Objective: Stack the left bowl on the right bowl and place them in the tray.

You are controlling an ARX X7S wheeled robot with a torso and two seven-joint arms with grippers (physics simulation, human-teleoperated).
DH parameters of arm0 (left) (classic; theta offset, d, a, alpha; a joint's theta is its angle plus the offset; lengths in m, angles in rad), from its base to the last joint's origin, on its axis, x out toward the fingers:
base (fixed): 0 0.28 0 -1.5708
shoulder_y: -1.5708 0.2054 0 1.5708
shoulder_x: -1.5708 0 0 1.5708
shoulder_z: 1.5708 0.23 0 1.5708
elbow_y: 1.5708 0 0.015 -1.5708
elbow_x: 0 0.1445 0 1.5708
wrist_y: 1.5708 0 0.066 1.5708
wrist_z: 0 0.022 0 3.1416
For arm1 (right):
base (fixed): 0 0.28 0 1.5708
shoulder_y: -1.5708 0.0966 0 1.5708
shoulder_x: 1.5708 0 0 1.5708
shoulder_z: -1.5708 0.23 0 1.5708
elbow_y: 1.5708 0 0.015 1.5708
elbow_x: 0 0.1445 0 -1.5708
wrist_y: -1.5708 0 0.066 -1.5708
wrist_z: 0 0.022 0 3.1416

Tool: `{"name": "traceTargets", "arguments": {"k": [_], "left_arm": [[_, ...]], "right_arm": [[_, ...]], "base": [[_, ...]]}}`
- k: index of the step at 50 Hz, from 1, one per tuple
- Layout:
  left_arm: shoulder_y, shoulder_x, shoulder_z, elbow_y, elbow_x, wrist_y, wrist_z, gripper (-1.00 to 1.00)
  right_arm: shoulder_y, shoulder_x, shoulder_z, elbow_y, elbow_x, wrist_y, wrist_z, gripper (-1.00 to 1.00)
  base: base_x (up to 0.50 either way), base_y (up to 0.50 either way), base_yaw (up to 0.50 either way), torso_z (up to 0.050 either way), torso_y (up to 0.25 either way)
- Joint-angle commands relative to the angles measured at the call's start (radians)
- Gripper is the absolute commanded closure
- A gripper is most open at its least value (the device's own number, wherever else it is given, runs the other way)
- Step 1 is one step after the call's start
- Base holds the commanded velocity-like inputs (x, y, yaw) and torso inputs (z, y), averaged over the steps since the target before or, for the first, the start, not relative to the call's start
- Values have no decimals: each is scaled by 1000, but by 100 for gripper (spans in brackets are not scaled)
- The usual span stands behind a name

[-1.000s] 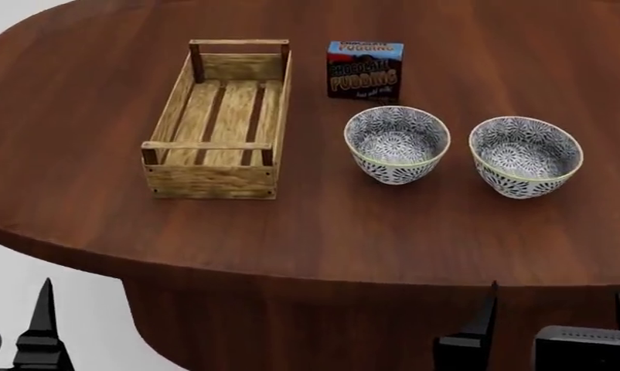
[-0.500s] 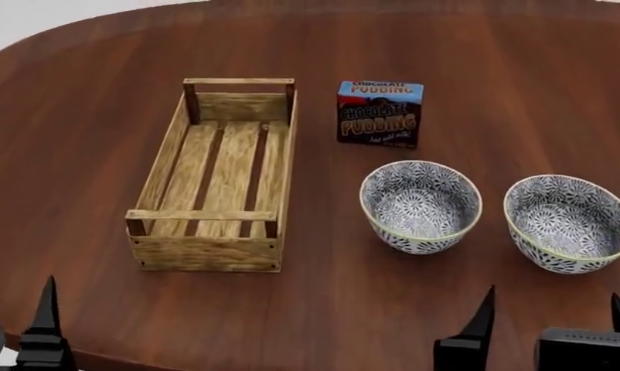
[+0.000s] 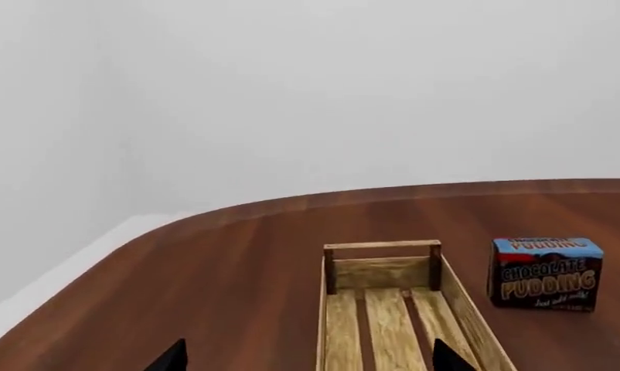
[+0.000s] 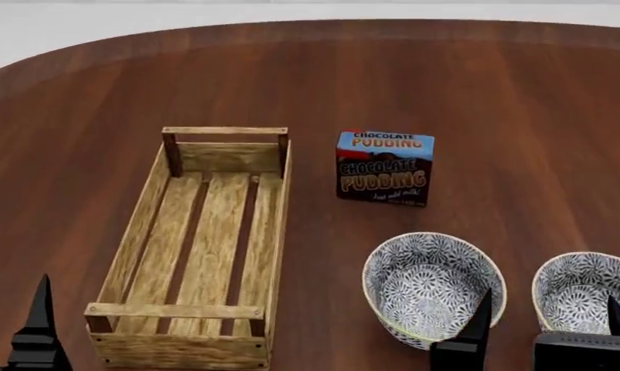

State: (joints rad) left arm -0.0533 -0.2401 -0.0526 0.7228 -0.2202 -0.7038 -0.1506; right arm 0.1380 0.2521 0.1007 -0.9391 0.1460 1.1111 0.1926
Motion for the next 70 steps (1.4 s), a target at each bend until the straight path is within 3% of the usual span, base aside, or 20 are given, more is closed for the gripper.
{"name": "traceTargets", "arguments": {"k": [1, 33, 48, 65, 68, 70], "left_arm": [[4, -4, -1, 2, -5, 3, -7, -100], [5, -14, 8, -4, -3, 20, -33, -100], [8, -24, 22, -11, 1, 23, -40, -100], [4, -40, 25, 31, -8, -7, -49, -100], [0, -42, 17, 48, -17, -15, -49, -100], [-2, -46, 11, 58, -22, -22, -50, -100]], "right_arm": [[6, 3, -15, -1, 1, 14, 11, -100], [-16, 17, -30, 28, 4, -42, 23, -100], [-16, 29, -40, 8, 11, -41, 23, -100], [18, 48, -76, -96, 48, 100, 24, -100], [19, 74, -74, -107, 121, 122, 69, -100], [17, 139, -64, -108, 297, 123, 197, -100]], "base": [[500, 4, 0, 0, 0], [500, 68, 0, 0, 1], [-4, 0, 0, 0, -174], [-1, 0, 0, 0, -250], [-3, 0, 0, 0, -215], [0, 0, 0, 0, 0]]}}
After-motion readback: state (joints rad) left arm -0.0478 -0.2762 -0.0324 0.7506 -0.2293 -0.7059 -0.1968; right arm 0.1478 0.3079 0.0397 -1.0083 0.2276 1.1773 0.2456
